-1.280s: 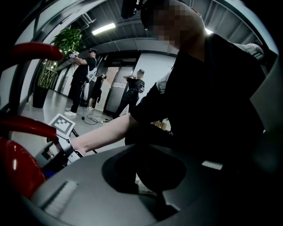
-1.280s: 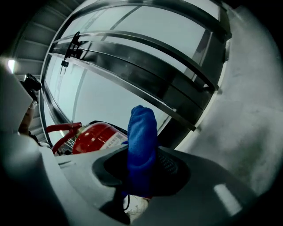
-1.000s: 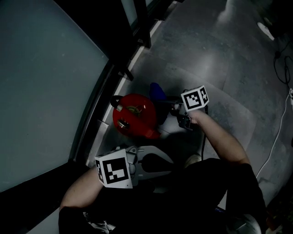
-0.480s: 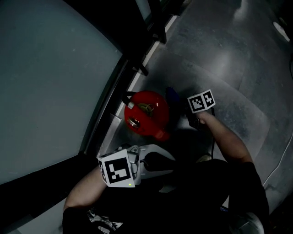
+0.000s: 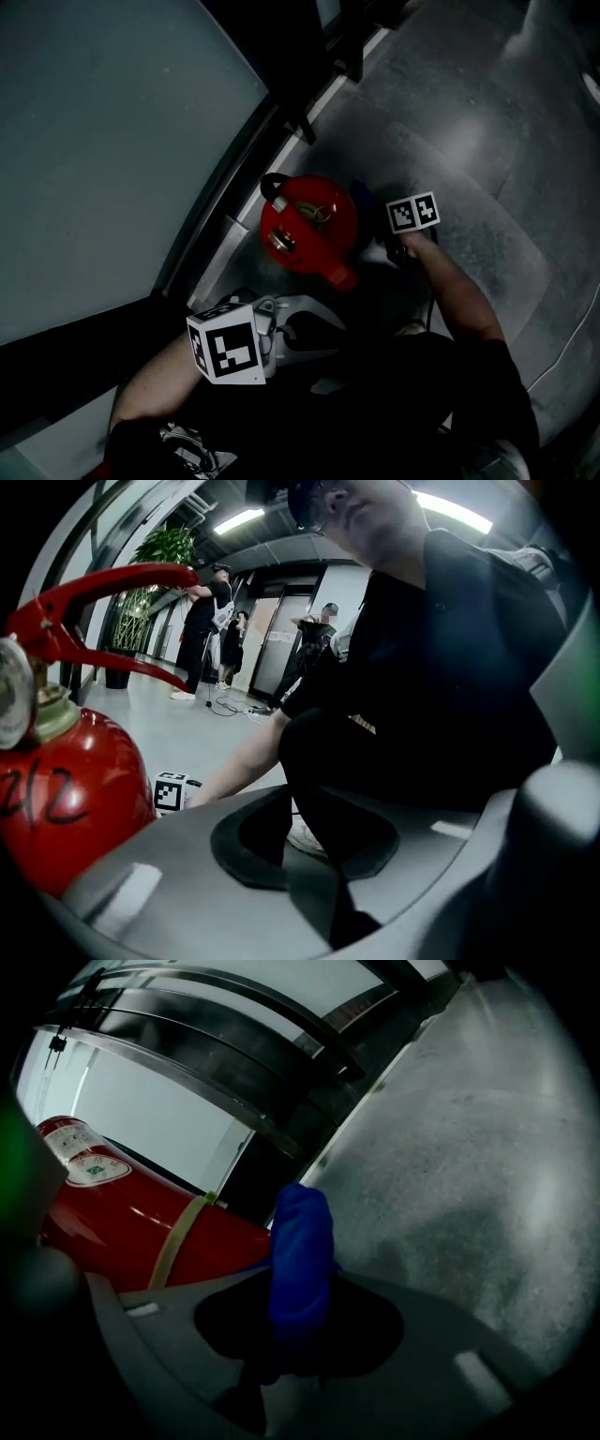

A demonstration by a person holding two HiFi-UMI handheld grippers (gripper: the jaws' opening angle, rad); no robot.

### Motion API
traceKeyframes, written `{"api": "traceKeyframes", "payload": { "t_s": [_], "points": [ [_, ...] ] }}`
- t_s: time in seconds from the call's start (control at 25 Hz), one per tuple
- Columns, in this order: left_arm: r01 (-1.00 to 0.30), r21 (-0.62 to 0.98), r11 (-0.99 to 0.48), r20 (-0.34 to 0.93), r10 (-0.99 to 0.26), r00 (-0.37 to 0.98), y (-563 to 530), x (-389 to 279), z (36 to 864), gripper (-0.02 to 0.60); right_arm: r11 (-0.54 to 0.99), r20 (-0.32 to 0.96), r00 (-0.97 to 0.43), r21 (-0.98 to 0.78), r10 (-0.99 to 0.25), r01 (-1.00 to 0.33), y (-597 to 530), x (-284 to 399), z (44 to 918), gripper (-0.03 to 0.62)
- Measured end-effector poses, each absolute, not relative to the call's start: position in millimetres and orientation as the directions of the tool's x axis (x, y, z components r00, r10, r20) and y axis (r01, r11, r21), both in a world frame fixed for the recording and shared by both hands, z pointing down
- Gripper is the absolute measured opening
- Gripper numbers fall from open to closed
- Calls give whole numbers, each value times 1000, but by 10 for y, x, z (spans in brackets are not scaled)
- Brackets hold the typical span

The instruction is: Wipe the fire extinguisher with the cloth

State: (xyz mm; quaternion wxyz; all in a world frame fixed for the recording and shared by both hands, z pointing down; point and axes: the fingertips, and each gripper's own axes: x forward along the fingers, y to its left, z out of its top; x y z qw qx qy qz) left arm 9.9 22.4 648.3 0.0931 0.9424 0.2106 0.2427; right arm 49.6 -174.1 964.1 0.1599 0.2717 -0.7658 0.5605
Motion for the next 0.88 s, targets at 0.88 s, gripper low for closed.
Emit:
{"api": "traceKeyframes", "payload": {
  "t_s": [0.88],
  "points": [
    [280,224,-933,76,303,950,-232,406,5050,66,185,628,-655,-647,-420,-739,-1446,1415,7955,133]
  ]
}}
